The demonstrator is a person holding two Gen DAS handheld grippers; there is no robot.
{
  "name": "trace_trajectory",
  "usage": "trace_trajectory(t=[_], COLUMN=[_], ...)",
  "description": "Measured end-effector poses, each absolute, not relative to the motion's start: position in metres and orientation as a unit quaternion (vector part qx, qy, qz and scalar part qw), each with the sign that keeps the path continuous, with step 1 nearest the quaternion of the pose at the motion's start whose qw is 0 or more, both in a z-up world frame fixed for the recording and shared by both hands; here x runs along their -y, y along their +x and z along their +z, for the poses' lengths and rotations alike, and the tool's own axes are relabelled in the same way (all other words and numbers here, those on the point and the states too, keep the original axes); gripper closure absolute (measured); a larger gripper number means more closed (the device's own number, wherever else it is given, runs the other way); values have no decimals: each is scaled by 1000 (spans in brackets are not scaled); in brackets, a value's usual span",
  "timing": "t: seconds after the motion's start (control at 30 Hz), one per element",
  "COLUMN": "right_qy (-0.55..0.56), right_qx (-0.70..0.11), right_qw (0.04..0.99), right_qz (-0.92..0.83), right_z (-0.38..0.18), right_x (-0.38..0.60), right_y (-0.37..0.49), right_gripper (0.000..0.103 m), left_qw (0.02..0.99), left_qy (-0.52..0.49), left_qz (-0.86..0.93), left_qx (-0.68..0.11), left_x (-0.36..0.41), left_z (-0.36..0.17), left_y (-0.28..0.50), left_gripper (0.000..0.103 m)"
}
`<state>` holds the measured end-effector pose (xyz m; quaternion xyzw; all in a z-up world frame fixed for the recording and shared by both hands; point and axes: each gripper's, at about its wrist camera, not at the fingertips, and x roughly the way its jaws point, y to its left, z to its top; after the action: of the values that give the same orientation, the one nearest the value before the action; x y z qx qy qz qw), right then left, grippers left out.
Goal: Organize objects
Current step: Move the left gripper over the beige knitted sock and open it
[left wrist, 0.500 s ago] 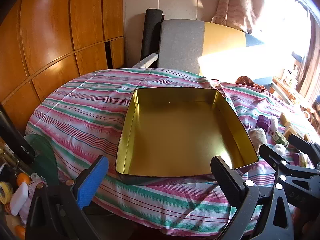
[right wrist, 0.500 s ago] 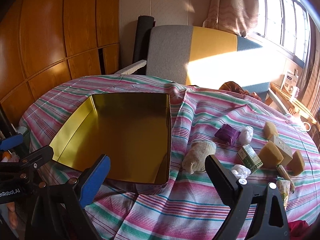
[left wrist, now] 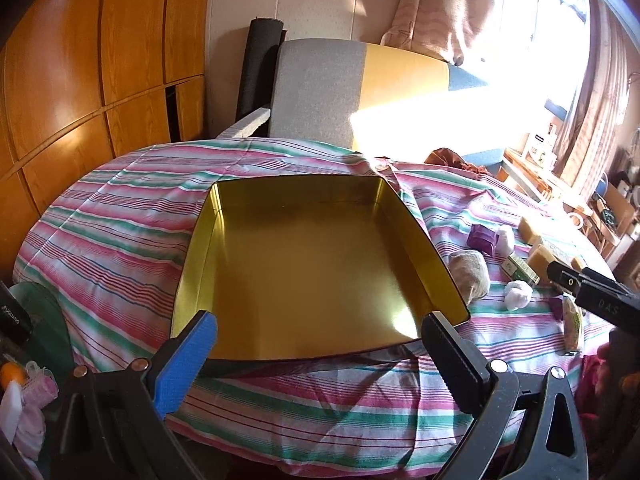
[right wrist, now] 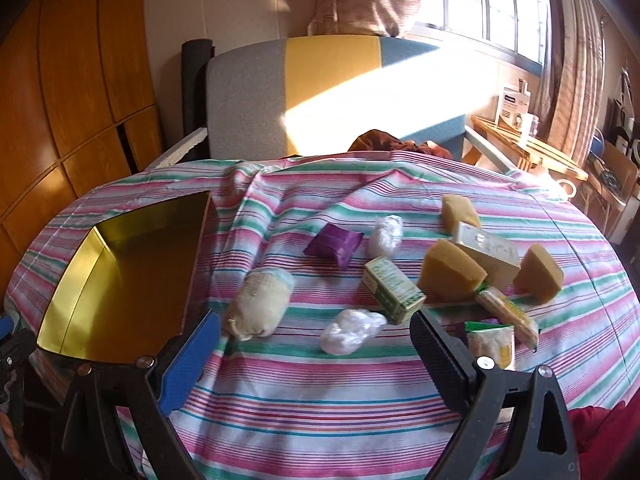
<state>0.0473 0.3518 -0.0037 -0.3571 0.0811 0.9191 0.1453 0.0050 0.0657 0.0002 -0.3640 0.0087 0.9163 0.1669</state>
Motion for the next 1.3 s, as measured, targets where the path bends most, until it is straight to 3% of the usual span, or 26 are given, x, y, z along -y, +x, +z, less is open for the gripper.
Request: trace_trajectory(t=[0.3,0.43,0.57,0.87,1.0,1.13,1.3], right_qy=[-323,-308,-301,-286,-287,-287,-286], right_qx=[-143,-191,-250,-294,-302,-302,-302], right_qw=[203,221,219,204,200,194,187], right_qz=[913,905,894,889,887,888,890], right_z=[16,-1,-11,-12,-14,-13,-12], right_x=[-458,-497,-516,-529,-530,-530,-528], right_y=[60,68,74,80,79,79,77], right_gripper=[6,5,5,5,5,5,5], left_qw=[213,234,263,352,379,375,359], left_qy=[-358,-373,-386,-391,-419,-438,-476], left_qz=[907,895,879,832,803,790,770], left_qx=[-60,-73,-99,-173,-187,-209,-227], left_x=[-118,-148,-182,-263,-291,-310,-324], left_z=[13,13,9,-8,-23,-39,-58], left_y=[1,-6,-14,-34,-51,-68,-89], left_gripper=[0,0,0,1,14,16,30])
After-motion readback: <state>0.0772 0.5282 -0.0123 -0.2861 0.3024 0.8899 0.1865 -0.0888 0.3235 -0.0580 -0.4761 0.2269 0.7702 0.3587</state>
